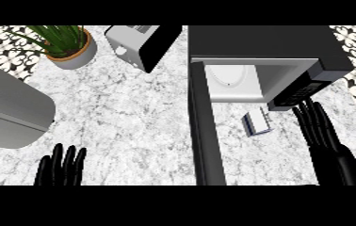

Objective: Pick up the milk, place it into the microwave and close the microwave

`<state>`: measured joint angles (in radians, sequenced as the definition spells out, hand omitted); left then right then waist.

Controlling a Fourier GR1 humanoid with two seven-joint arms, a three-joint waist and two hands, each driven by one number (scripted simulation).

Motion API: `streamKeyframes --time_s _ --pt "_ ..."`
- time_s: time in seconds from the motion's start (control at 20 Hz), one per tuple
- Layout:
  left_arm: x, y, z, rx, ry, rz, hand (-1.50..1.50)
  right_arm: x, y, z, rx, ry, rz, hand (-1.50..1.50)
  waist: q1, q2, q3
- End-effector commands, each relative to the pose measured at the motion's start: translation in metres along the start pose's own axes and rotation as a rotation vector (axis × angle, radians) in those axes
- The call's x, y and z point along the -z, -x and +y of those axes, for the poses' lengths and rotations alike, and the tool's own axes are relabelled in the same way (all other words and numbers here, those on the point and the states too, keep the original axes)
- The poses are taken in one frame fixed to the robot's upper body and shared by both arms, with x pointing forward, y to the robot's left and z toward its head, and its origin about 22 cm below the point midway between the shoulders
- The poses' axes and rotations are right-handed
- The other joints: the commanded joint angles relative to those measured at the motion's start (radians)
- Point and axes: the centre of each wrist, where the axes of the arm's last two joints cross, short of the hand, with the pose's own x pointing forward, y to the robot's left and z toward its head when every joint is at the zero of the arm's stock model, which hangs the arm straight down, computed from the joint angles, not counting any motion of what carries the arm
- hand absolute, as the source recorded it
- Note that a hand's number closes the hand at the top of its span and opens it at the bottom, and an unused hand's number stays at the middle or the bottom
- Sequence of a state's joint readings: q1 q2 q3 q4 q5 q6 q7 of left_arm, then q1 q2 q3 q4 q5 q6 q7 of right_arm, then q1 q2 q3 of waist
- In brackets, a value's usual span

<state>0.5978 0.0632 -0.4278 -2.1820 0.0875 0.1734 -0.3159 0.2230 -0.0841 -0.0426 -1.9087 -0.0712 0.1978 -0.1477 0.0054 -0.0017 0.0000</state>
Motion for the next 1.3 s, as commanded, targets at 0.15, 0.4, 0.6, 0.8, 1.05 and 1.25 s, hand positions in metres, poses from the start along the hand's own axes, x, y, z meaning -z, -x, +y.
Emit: streamKeyframes --time_s 0.15,0.4,0.6,0.8,1.05,1.25 --pt "-0.026 0.005 0.006 0.009 -0.001 -0.009 -1.5 0.009 0.054 -0.003 0.024 0.013 0.024 -1.5 0.006 0.001 0.0" --pt "-0.035 0.006 -0.008 -0.009 -0.006 -0.017 -1.5 0.013 0.082 0.011 -0.027 0.103 0.066 -1.5 0.006 0.001 0.001" --pt "-0.04 0.004 0.012 -0.006 -0.015 -0.031 -1.5 0.003 0.1 -0.016 -0.053 0.149 0.094 -1.5 0.004 0.001 0.0" --pt "-0.045 0.014 0.019 0.008 -0.003 -0.008 -1.5 -0.002 0.134 -0.028 -0.065 0.199 0.095 -1.5 0.004 0.002 0.001" --pt "-0.052 0.015 0.012 0.0 -0.011 -0.023 -1.5 -0.002 0.155 -0.049 -0.072 0.198 0.109 -1.5 0.005 0.002 0.001" --pt "-0.058 0.012 0.01 -0.026 -0.021 -0.014 -1.5 0.001 0.178 -0.028 -0.087 0.158 0.109 -1.5 0.008 0.002 0.001"
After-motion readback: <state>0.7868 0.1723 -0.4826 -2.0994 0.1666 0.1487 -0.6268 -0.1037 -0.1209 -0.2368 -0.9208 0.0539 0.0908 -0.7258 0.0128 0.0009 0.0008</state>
